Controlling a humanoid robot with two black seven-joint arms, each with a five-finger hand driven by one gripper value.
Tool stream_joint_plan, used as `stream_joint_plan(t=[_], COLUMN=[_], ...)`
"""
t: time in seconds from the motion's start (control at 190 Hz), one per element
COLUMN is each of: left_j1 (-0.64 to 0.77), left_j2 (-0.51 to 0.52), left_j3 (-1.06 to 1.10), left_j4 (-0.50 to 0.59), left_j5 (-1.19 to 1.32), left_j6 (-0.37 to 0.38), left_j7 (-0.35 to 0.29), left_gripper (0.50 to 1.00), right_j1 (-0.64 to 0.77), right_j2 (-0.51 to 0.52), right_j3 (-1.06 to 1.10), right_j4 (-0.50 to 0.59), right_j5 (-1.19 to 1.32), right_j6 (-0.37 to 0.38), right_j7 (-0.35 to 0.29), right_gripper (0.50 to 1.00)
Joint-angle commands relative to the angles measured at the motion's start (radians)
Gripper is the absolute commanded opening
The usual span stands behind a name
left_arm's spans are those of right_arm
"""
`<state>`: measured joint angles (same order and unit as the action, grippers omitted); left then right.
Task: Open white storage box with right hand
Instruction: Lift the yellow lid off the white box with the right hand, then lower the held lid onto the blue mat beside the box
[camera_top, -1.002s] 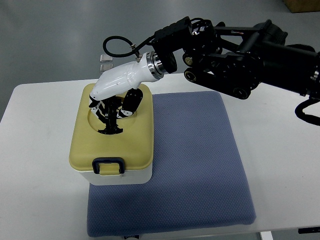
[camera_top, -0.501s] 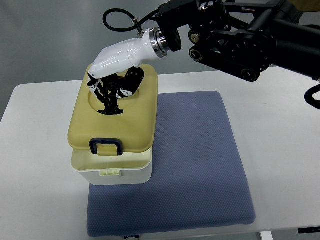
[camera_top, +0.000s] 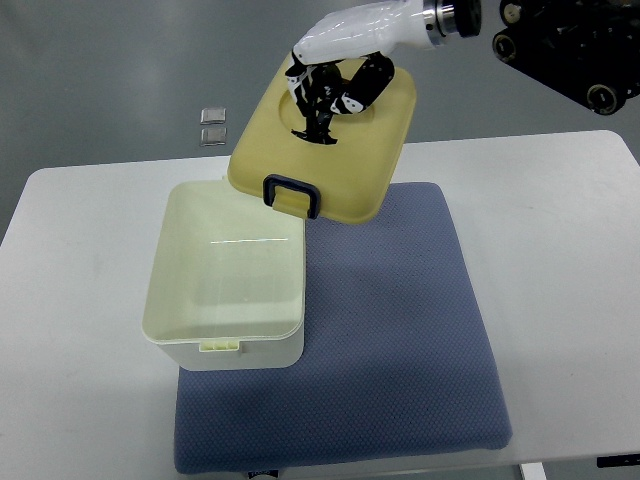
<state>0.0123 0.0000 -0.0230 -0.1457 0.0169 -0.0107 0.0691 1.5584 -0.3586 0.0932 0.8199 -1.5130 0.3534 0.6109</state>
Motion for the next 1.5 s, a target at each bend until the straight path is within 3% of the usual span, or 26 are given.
stream_joint_plan(t=[0.0,0.348,0.596,1.492], left_j1=[0.0,0.0,0.0,0.0], left_j2=[0.0,0.0,0.0,0.0], left_j3=[0.0,0.0,0.0,0.0], left_j4=[0.0,0.0,0.0,0.0], left_j5=[0.0,0.0,0.0,0.0], left_j6=[0.0,0.0,0.0,0.0], left_j7=[0.0,0.0,0.0,0.0], left_gripper=[1.0,1.0,1.0,1.0], right_j1=[-0.038,-0.21,-0.327,-0.422], right_j2=[-0.057,-0.149,-0.148,-0.088], right_j3=[-0.003,-0.016,-0.024,-0.087], right_j4=[-0.027,-0.07,-0.068,0.028], right_j5=[0.017,0.016,-0.001,-0.012], right_j6=[-0.013,-0.103,-0.171,-0.186], right_j7=[0.0,0.0,0.0,0.0], right_gripper=[0.5,0.5,0.5,0.5])
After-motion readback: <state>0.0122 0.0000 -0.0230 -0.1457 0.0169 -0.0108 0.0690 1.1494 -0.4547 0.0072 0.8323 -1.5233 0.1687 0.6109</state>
